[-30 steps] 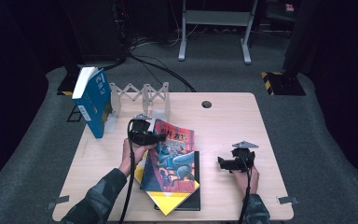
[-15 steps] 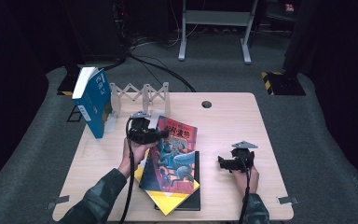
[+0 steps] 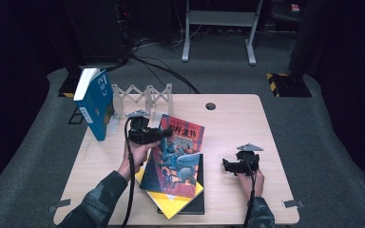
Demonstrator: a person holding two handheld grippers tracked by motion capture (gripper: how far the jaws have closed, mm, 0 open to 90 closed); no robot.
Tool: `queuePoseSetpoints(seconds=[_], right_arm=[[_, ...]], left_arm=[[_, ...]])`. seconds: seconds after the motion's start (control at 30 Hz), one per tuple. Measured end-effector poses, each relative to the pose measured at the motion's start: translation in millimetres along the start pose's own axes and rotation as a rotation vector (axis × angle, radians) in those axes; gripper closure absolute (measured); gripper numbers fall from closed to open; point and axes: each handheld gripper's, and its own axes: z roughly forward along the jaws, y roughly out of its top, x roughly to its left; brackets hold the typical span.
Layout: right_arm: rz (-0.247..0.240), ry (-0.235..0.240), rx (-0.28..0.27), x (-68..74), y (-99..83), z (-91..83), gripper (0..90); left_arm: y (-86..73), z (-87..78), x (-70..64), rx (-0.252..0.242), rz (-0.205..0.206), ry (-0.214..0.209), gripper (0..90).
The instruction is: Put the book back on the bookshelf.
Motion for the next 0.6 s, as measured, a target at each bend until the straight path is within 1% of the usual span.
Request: queuePoseSetpoints(seconds=[0.13,0.17,0.2,0.23,0.27,0.3,0.37,0.43,0.47,0.6], right_arm=[[0.0,-0.001,0.0,0.1,0.0,0.1,5.8],[0.007,-0.001,-0.001,0.6,0.2,0.2,5.8],[0.007,-0.001,-0.001,0.6,0.2,0.2,5.8],[0.006,-0.001,-0.001,0.6,0.1,0.2,5.8],[0.006,-0.003,-0.001,0.8,0.2,0.3,5.8],[0.006,-0.003,-0.001,0.8,0.2,0.3,5.8],[-0.002,-0.006,0.004,1.3,0.3,0.5,5.7],[-0.003,-0.005,0.004,1.3,0.3,0.6,5.7],[-0.003,-0.005,0.004,1.2,0.3,0.6,5.8],[-0.005,-0.007,0.005,1.4,0.4,0.6,5.8]], left_arm=[[5.1,-6.2,-3.0,-0.02,0.004,-0.008,74.6],[9.5,-11.1,-4.6,-0.035,0.017,-0.011,74.6],[9.5,-11.1,-4.6,-0.035,0.017,-0.011,74.6],[12.2,-15.0,-6.0,-0.037,0.019,-0.017,74.6],[15.7,-19.3,-6.9,-0.053,0.028,-0.015,74.6],[15.7,-19.3,-6.9,-0.053,0.028,-0.015,74.6],[20.9,-25.4,-9.2,-0.072,0.028,-0.013,74.6],[23.1,-27.7,-9.6,-0.077,0.034,-0.011,74.6],[26.4,-31.8,-9.7,-0.086,0.043,-0.007,74.6],[31.5,-38.0,-9.3,-0.105,0.042,0.003,74.6]])
